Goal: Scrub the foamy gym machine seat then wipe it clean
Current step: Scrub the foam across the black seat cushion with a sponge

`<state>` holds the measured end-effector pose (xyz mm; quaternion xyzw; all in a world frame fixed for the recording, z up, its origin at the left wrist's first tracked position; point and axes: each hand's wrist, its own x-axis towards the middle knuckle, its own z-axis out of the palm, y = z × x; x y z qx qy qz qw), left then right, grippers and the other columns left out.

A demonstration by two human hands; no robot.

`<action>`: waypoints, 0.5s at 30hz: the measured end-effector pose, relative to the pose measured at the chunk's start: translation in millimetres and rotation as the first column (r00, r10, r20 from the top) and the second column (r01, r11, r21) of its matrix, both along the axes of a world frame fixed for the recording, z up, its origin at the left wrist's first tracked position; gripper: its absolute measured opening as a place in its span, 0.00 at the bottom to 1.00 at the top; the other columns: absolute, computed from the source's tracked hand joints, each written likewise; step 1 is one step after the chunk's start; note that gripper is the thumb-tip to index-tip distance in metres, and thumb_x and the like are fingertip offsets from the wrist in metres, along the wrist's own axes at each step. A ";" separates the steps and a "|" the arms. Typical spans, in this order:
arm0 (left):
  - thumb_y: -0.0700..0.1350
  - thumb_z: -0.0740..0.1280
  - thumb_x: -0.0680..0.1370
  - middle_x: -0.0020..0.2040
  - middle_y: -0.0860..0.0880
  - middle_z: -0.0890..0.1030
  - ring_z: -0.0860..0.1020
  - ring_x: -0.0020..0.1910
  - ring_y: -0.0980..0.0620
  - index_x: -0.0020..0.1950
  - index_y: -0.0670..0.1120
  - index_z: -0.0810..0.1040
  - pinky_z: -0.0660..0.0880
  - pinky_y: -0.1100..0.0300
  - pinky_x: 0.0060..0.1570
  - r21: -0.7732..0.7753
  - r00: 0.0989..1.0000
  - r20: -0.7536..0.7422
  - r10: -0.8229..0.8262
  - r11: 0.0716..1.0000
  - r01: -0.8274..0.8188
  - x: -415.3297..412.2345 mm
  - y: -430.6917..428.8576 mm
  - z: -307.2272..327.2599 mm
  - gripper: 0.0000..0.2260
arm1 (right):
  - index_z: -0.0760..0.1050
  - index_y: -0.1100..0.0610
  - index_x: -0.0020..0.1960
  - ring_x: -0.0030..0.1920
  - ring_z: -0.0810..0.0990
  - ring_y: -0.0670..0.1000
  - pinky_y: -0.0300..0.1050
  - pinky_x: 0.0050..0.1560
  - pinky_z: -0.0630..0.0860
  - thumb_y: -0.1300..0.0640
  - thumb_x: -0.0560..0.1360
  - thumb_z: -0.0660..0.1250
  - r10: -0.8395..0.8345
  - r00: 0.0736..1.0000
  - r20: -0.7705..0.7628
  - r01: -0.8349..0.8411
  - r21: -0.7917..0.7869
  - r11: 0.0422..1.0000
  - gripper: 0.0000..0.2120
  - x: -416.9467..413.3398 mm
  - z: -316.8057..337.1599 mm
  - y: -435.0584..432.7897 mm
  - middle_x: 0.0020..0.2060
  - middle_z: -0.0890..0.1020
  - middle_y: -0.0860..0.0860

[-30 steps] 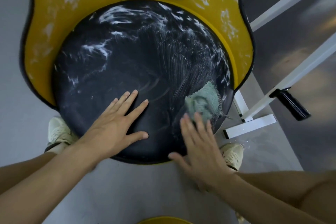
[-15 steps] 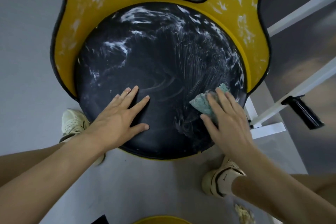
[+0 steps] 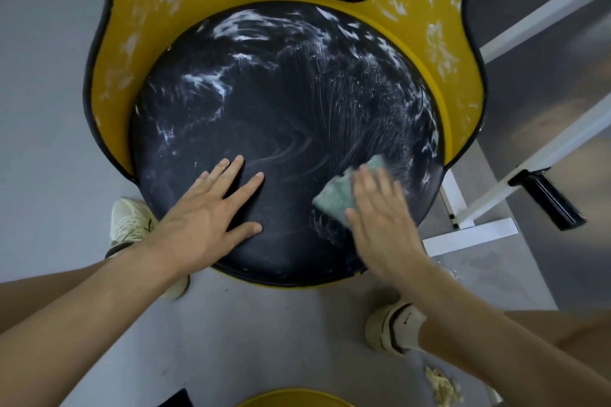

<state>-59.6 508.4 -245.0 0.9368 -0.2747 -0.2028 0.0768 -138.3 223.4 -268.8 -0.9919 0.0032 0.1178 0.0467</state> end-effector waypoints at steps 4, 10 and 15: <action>0.73 0.37 0.74 0.81 0.51 0.34 0.35 0.80 0.51 0.81 0.62 0.39 0.33 0.58 0.75 0.009 1.000 0.026 0.013 1.000 -0.014 -3.0 15.7 -4.8 0.36 | 0.54 0.60 0.82 0.81 0.53 0.60 0.63 0.80 0.52 0.46 0.84 0.48 0.259 0.959 0.114 -0.264 0.037 0.964 0.30 -30.0 -6.3 74.6 0.81 0.58 0.58; 0.67 0.50 0.79 0.81 0.52 0.34 0.34 0.79 0.52 0.80 0.64 0.40 0.35 0.57 0.75 0.018 0.999 0.018 0.033 0.999 -0.033 -4.3 32.6 -6.2 0.33 | 0.53 0.58 0.82 0.82 0.50 0.56 0.62 0.80 0.51 0.43 0.85 0.51 0.412 0.899 0.151 -0.416 -0.003 0.909 0.31 -36.2 -14.2 101.5 0.82 0.56 0.55; 0.66 0.55 0.80 0.81 0.51 0.33 0.33 0.79 0.52 0.79 0.64 0.39 0.34 0.57 0.76 0.006 1.000 0.000 0.003 1.000 -0.003 1.1 29.4 -4.6 0.34 | 0.58 0.60 0.80 0.80 0.58 0.56 0.64 0.76 0.60 0.44 0.84 0.48 0.318 0.941 0.117 -0.302 -0.136 0.944 0.30 -33.1 -13.9 18.6 0.79 0.62 0.56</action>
